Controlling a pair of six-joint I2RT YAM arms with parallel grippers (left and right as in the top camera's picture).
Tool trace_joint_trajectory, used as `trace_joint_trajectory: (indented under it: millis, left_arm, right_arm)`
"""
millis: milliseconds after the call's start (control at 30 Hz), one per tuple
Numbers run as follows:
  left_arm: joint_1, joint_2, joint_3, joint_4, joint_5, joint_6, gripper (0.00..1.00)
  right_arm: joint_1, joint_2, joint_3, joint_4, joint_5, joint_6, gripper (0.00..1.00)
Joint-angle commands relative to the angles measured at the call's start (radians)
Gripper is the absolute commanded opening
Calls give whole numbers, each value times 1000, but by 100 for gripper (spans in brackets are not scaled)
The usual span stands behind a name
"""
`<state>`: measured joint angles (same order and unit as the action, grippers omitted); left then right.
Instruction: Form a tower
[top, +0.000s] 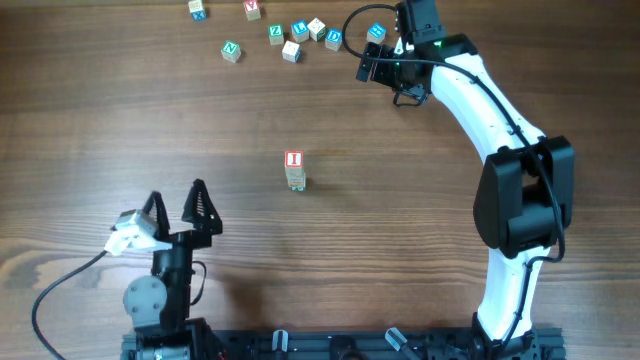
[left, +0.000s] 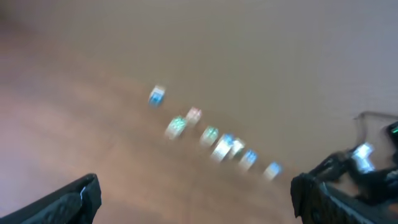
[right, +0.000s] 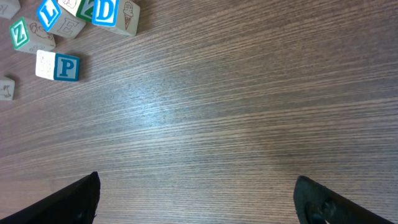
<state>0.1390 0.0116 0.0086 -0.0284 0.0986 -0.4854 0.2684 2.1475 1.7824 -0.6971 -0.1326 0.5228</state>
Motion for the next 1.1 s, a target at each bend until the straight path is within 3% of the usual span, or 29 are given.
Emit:
trace_joint_trajectory:
  millis: [0, 1067]
  left_arm:
    - [-8, -8, -3, -44, -29, 10, 100]
    - [-8, -7, -3, -43, -29, 11, 100]
  right_arm:
    - [2, 9, -5, 2, 14, 2, 100]
    - [3, -48, -5, 0, 14, 1, 100]
